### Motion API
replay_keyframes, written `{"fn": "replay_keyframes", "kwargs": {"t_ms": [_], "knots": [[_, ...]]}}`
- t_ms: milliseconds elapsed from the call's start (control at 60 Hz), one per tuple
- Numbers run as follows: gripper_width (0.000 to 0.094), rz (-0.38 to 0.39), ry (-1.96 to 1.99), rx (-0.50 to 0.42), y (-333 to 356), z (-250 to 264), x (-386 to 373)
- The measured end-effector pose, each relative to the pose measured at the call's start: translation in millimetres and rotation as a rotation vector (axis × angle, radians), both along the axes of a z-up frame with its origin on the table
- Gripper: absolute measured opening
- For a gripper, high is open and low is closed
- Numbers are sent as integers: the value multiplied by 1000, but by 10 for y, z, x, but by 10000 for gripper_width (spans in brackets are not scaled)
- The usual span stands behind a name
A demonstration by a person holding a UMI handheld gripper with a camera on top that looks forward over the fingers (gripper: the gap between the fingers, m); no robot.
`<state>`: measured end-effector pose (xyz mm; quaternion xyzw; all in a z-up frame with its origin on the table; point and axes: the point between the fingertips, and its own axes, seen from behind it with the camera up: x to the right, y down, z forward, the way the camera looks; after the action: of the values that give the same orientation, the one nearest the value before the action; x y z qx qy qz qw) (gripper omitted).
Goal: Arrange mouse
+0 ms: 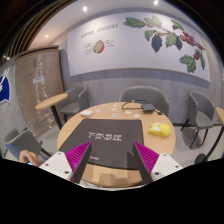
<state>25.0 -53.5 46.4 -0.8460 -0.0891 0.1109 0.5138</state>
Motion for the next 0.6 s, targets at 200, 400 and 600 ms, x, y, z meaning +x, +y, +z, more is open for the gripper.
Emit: {"fn": "replay_keyframes", "kwargs": {"t_ms": [200, 400, 600], "knots": [[843, -179, -139, -6, 440, -230, 1249], [851, -194, -183, -45, 1003, -559, 1843], [855, -153, -141, -24, 1598, -608, 1907]]}}
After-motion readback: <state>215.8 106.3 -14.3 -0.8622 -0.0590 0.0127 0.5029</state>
